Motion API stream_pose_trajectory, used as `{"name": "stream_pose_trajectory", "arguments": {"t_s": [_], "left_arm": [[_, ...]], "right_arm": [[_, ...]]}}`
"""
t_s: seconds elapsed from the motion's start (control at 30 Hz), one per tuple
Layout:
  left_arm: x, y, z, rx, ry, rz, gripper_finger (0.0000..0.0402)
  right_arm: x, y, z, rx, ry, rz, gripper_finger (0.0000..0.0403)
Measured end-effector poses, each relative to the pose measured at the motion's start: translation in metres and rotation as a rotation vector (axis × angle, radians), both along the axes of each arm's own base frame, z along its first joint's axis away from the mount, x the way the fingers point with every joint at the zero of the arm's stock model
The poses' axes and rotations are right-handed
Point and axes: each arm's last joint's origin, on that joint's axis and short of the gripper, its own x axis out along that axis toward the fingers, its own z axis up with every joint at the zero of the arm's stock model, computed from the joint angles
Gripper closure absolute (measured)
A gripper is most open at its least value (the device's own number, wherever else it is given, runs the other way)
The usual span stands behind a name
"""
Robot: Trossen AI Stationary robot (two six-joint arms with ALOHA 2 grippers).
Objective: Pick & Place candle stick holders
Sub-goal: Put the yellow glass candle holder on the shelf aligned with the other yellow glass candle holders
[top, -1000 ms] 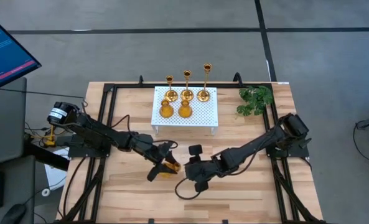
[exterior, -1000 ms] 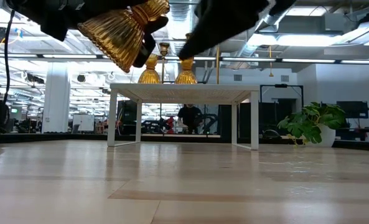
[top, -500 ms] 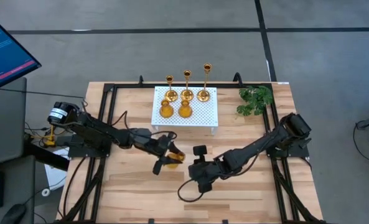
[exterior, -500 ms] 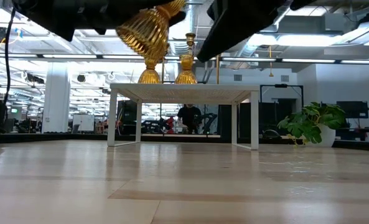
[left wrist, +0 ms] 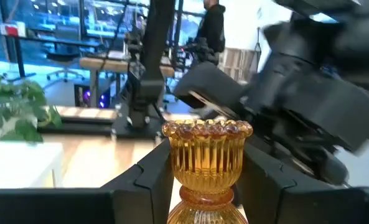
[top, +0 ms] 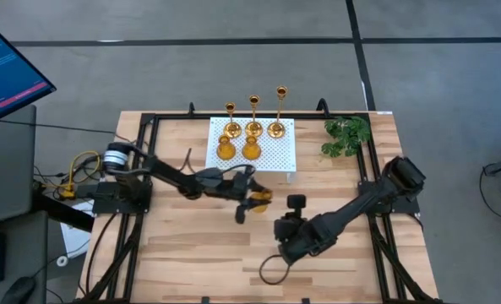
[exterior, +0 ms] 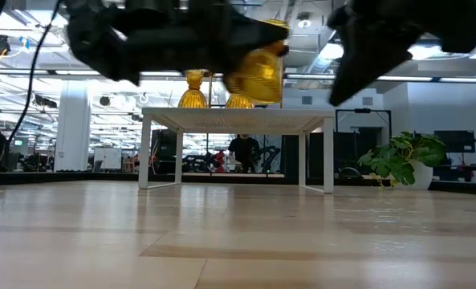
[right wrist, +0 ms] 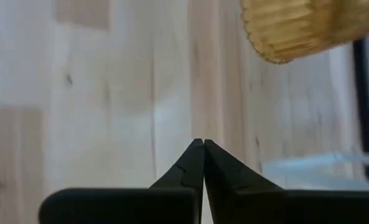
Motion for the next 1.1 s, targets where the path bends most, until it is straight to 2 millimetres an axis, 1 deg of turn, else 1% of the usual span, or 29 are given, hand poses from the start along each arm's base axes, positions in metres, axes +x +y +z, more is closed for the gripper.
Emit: {"name": "stream_pose_trajectory", "arguments": {"t_s": [0.1,0.17,0.27,0.33,0.47,0.57,0.67,0.73,0.8,0.9,1.0,1.1], "left_arm": [[0.019,0.006,0.007,0.009,-0.025,-0.016,0.0257],[0.026,0.008,0.013,0.021,-0.041,-0.023,0.0257],[0.027,0.008,0.018,0.051,-0.042,-0.018,0.0257],[0.026,0.007,0.018,0.06,-0.036,-0.02,0.0257],[0.025,0.003,0.019,0.086,-0.019,-0.025,0.0257],[0.026,0.0,0.016,0.107,0.0,-0.002,0.0257],[0.026,-0.001,0.017,0.14,-0.005,0.087,0.0257],[0.027,-0.002,0.021,0.168,-0.013,0.162,0.0257],[0.029,-0.003,0.029,0.197,-0.036,0.228,0.0257],[0.033,-0.003,0.042,0.218,-0.063,0.339,0.0257],[0.038,0.001,0.053,0.219,-0.078,0.45,0.0257],[0.046,0.006,0.057,0.208,-0.089,0.502,0.0257]], "right_arm": [[-0.013,0.003,-0.001,-0.027,0.038,-0.051,0.0402],[-0.021,0.008,-0.001,-0.043,0.034,-0.073,0.0402],[-0.036,0.018,-0.001,-0.025,-0.005,-0.06,0.0403],[-0.045,0.022,-0.001,0.032,-0.071,-0.036,0.0403],[-0.067,0.02,0.009,0.177,-0.234,0.027,0.0403],[-0.085,0.008,0.017,0.269,-0.324,0.101,0.0403],[-0.098,-0.008,0.022,0.352,-0.412,0.214,0.0403],[-0.106,-0.019,0.023,0.39,-0.463,0.297,0.0403],[-0.115,-0.033,0.021,0.386,-0.509,0.338,0.0403],[-0.13,-0.053,0.016,0.367,-0.557,0.35,0.0403],[-0.139,-0.07,0.01,0.361,-0.599,0.318,0.0403],[-0.147,-0.082,0.005,0.365,-0.639,0.285,0.0403]]}}
